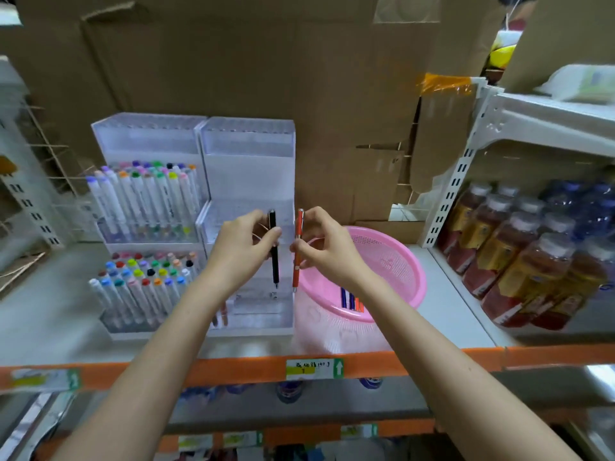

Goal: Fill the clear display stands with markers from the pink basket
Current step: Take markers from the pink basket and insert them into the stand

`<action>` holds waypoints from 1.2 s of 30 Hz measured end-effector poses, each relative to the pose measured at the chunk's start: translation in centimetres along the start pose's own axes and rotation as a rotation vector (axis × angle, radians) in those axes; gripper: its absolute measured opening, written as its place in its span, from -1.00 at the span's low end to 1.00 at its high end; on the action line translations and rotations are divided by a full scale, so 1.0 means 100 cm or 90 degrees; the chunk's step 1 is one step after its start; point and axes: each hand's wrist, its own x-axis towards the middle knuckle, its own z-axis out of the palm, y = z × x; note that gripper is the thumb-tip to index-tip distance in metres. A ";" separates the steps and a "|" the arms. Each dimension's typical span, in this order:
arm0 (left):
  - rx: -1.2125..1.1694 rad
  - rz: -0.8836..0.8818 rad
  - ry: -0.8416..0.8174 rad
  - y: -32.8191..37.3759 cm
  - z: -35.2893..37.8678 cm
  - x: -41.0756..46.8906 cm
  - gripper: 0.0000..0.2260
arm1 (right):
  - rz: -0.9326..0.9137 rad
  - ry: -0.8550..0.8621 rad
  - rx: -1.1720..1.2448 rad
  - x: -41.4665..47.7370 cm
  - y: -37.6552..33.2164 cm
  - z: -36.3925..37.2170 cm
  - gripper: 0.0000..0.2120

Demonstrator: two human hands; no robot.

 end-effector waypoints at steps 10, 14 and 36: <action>0.079 0.039 -0.026 -0.024 -0.055 -0.023 -0.88 | -0.006 0.000 -0.100 -0.005 -0.013 0.075 -0.73; 0.095 0.071 -0.068 -0.031 -0.057 -0.026 -0.88 | -0.013 0.030 -0.127 -0.010 -0.011 0.088 -0.73; 0.074 0.082 -0.115 -0.057 -0.069 -0.035 -0.86 | -0.008 0.053 -0.191 -0.014 -0.005 0.104 -0.69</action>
